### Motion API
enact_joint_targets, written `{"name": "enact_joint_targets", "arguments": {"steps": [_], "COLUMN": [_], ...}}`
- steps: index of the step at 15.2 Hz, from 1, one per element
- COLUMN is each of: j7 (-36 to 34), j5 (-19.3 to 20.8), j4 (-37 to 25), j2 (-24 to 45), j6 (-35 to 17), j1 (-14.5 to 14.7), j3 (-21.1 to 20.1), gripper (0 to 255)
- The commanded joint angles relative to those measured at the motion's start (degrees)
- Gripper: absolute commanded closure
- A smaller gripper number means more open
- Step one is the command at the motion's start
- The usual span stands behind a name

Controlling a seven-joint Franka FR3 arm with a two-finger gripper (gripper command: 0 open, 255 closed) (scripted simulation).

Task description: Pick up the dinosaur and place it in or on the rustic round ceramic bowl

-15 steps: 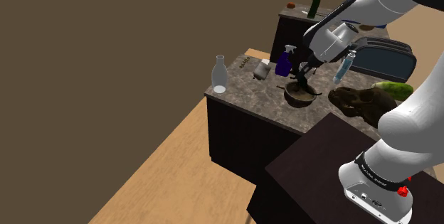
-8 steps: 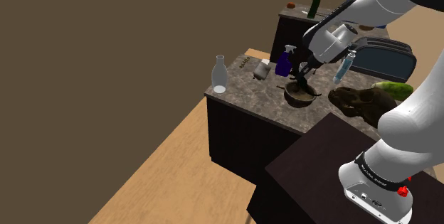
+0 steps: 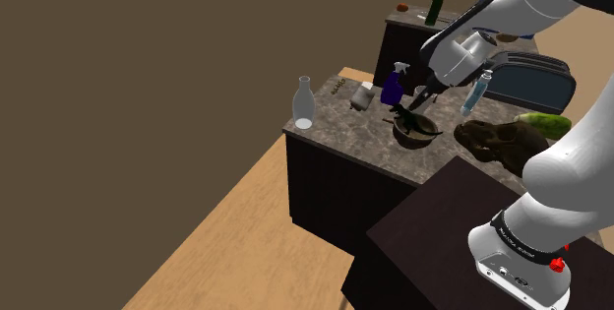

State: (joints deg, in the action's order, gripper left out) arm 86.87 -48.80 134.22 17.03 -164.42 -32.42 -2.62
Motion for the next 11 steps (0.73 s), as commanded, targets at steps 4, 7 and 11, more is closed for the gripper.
{"name": "enact_joint_targets", "arguments": {"steps": [4, 7, 11], "j7": [-5.0, -5.0, -5.0], "j5": [6.0, 6.1, 6.1], "j4": [3.5, 3.5, 3.5], "j2": [-7.3, -7.3, -7.3], "j6": [3.9, 3.9, 3.9], "j1": [1.0, 1.0, 1.0], "j3": [3.1, 3.1, 3.1], "gripper": [0, 0, 0]}}
